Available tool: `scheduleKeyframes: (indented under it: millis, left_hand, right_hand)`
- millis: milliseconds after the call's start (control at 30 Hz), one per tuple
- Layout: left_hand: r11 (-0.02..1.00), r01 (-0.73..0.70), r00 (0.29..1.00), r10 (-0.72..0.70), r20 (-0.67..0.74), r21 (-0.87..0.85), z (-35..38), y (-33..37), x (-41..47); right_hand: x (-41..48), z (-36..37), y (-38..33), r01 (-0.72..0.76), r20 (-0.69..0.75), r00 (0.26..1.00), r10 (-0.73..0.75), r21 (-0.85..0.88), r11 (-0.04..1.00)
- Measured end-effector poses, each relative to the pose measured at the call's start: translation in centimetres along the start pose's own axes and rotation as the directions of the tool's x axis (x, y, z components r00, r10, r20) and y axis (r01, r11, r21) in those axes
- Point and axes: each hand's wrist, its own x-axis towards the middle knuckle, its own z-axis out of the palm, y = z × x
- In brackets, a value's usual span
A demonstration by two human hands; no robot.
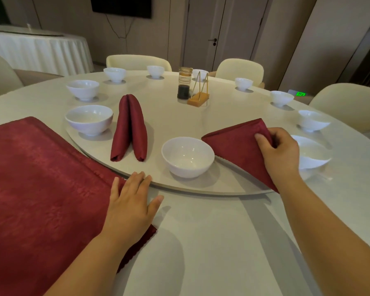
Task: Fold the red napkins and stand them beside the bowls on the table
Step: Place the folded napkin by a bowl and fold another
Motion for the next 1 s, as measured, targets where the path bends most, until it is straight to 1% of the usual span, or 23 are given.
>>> scheduleKeyframes:
  millis: [167,300,367,467,533,600,667,867,1000]
  left_hand:
    - [1.0,-0.014,0.998,0.015,0.063,-0.011,-0.4,0.1,0.3]
    - [0.988,0.014,1.0,-0.014,-0.003,-0.151,0.3,-0.1,0.5]
    - [0.986,-0.005,0.996,-0.009,-0.086,-0.164,0.6,0.0,0.5]
    - [0.985,-0.001,0.996,-0.014,-0.084,-0.174,0.6,0.1,0.5]
    - [0.983,0.009,0.997,-0.023,-0.076,-0.182,0.5,0.2,0.6]
    - [0.983,0.018,0.998,-0.029,-0.06,-0.183,0.4,0.3,0.6]
    - [0.983,0.015,0.998,-0.027,-0.062,-0.183,0.3,0.4,0.6]
    - [0.981,0.021,0.998,-0.033,-0.061,-0.193,0.3,0.4,0.5]
    - [0.979,0.021,0.997,-0.034,-0.065,-0.201,0.2,0.5,0.5]
  right_hand:
    - [1.6,2.7,0.1,-0.015,-0.01,1.0,0.015,-0.006,1.0]
    - [2.1,4.2,0.9,-0.044,0.114,0.992,0.051,-0.06,0.997]
    - [2.0,4.3,1.3,-0.054,0.162,0.985,0.063,-0.06,0.997]
    - [1.6,3.7,1.8,-0.076,0.198,0.976,0.092,-0.086,0.993]
    - [1.1,3.3,2.0,-0.075,0.168,0.982,0.092,-0.106,0.992]
    - [0.4,2.8,2.3,-0.074,0.103,0.991,0.085,-0.103,0.992]
    - [-0.3,2.3,2.4,-0.045,0.064,0.997,0.052,-0.112,0.993]
    - [-2.0,1.3,3.7,0.052,0.085,0.996,-0.029,-0.272,0.961]
    - [-1.8,1.6,3.4,0.063,0.081,0.996,-0.04,-0.303,0.951]
